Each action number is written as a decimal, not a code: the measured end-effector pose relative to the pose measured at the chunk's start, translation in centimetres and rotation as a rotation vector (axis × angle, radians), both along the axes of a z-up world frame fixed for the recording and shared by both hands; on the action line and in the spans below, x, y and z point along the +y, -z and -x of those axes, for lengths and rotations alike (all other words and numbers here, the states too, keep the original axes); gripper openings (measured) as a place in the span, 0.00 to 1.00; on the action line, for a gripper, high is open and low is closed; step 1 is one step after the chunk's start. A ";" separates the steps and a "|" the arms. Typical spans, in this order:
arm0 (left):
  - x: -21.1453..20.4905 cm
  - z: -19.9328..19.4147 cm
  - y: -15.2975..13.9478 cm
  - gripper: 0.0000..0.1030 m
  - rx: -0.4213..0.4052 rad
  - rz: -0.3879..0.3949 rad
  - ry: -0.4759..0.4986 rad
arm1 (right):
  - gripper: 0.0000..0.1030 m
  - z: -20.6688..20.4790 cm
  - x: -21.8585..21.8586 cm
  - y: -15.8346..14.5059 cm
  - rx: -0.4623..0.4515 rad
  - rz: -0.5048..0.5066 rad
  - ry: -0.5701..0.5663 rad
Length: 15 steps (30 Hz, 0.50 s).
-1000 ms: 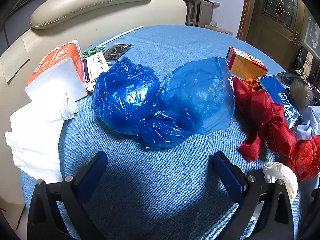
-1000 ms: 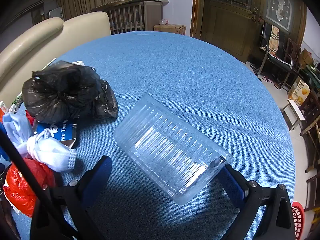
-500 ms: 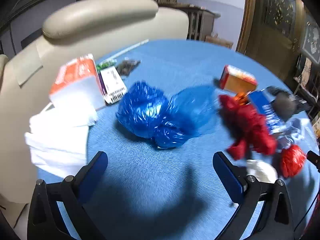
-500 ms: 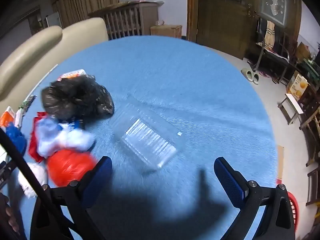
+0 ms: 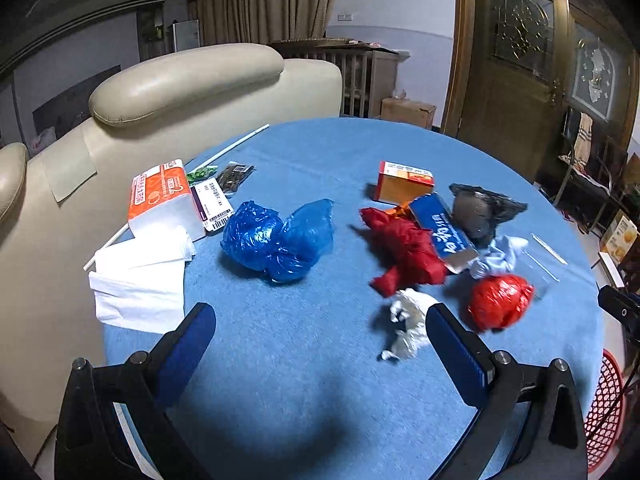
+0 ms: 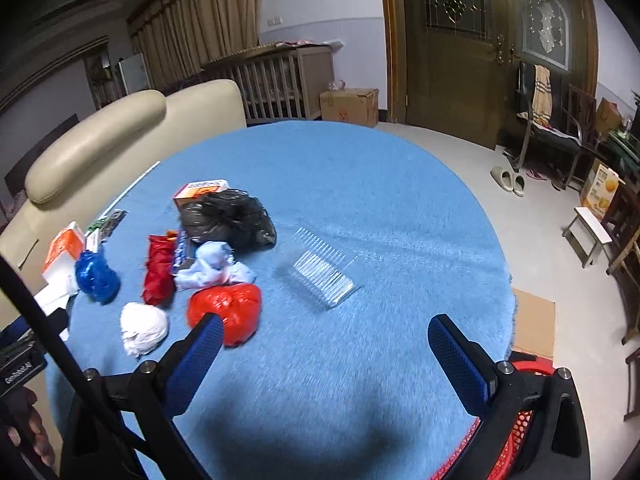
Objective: Collect trash
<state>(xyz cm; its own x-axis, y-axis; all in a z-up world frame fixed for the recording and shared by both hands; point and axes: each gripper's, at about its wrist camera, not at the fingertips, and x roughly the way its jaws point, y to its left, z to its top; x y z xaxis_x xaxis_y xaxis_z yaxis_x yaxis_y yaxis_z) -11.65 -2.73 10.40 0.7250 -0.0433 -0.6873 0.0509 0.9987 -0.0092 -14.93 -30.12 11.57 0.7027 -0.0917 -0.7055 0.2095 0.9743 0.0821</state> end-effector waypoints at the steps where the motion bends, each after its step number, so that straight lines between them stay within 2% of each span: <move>1: 0.1 0.2 0.2 1.00 0.000 0.005 0.000 | 1.00 0.4 0.1 -0.2 -0.007 -0.005 -0.004; 15: 0.6 0.8 1.5 1.00 0.036 0.024 -0.006 | 1.00 2.3 2.4 0.4 0.016 -0.011 -0.053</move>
<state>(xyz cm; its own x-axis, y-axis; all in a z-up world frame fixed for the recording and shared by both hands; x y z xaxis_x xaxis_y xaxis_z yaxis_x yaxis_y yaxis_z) -12.41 -2.16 8.93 0.7005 -0.0555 -0.7115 0.0440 0.9984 -0.0346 -17.26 -27.74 11.14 0.6952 -0.0467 -0.7173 0.1588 0.9832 0.0900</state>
